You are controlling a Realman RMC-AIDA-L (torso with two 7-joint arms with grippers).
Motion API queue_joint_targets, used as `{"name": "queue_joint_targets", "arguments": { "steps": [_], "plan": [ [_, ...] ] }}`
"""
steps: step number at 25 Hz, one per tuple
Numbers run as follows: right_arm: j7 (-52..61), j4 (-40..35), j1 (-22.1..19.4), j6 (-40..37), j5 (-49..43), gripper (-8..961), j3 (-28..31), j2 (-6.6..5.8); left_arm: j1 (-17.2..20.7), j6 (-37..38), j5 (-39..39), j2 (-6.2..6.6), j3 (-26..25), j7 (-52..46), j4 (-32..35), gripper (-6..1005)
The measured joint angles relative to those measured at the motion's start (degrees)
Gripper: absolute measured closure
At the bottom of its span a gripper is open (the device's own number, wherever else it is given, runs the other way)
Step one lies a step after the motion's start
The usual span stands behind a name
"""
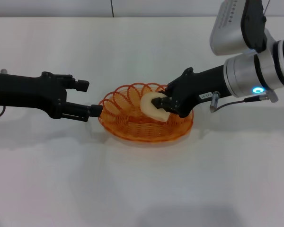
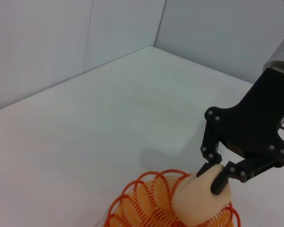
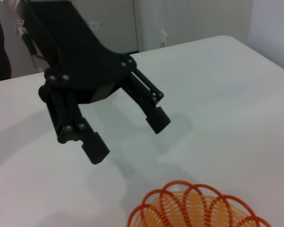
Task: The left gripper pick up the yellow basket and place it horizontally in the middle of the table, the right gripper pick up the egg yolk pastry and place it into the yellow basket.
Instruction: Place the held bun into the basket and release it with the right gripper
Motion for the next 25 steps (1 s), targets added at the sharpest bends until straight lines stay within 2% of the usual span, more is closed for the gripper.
{"name": "queue_joint_targets", "arguments": {
  "steps": [6,15,18,25],
  "plan": [
    [-0.03,0.10,0.51,0.10,0.00,837,-0.36,0.00,0.00,-0.27,0.00,-0.04,0.00,0.00,-0.07,112],
    [-0.15,-1.21,-0.05,0.28,0.00,636,0.05,0.02,0.32,-0.37,0.00,-0.05,-0.26,0.00,-0.02,112],
    [-0.33,-2.96,-1.71,0.33,0.05,500,0.52,-0.18,0.53,-0.26,0.00,-0.04,-0.32,0.00,0.01,112],
    [-2.58,-8.28,-9.97,-0.44,1.19,199,4.04,-0.43,0.61,-0.09,0.01,-0.04,-0.36,0.79,0.00,112]
  ]
}}
